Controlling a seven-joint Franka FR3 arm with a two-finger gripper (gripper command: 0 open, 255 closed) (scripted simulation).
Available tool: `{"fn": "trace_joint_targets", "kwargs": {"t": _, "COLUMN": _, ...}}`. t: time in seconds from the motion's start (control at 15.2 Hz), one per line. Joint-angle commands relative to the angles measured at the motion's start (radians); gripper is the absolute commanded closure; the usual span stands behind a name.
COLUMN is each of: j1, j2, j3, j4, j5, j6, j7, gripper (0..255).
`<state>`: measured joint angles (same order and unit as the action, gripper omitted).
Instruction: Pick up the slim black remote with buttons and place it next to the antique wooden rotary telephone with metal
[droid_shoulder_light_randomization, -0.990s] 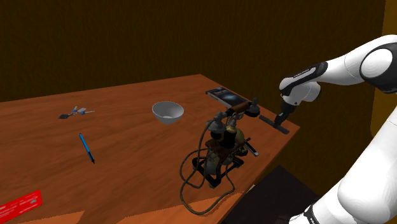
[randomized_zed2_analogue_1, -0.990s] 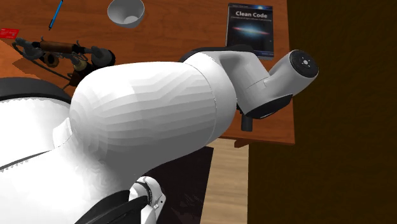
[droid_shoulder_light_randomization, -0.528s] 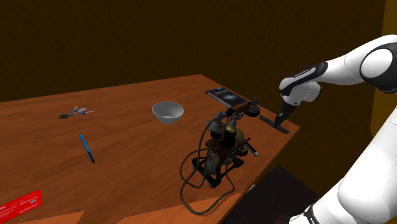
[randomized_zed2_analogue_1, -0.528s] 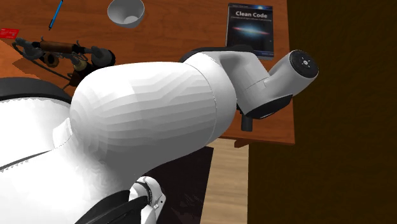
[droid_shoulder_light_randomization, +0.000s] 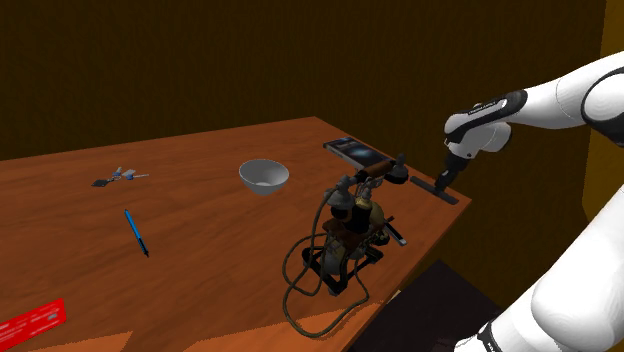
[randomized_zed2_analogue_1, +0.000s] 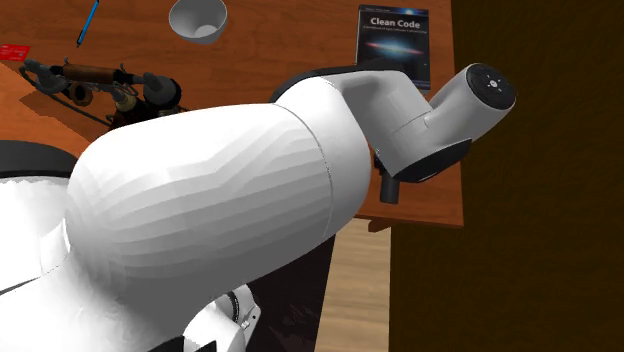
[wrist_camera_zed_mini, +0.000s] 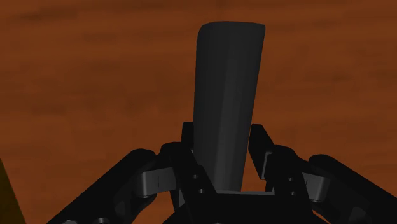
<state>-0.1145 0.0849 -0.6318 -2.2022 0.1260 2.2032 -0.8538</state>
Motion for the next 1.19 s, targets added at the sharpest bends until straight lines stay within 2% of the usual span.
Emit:
{"fn": "trace_joint_targets", "kwargs": {"t": 0.0, "j1": 0.003, "j2": -0.02, "j3": -0.001, "j4": 0.011, "j5": -0.017, "j6": -0.027, "j7": 0.014, "gripper": 255}}
{"fn": "trace_joint_targets", "kwargs": {"t": 1.12, "j1": 0.011, "j2": -0.138, "j3": 0.004, "j4": 0.137, "j5": -0.103, "j6": -0.244, "j7": 0.085, "gripper": 255}}
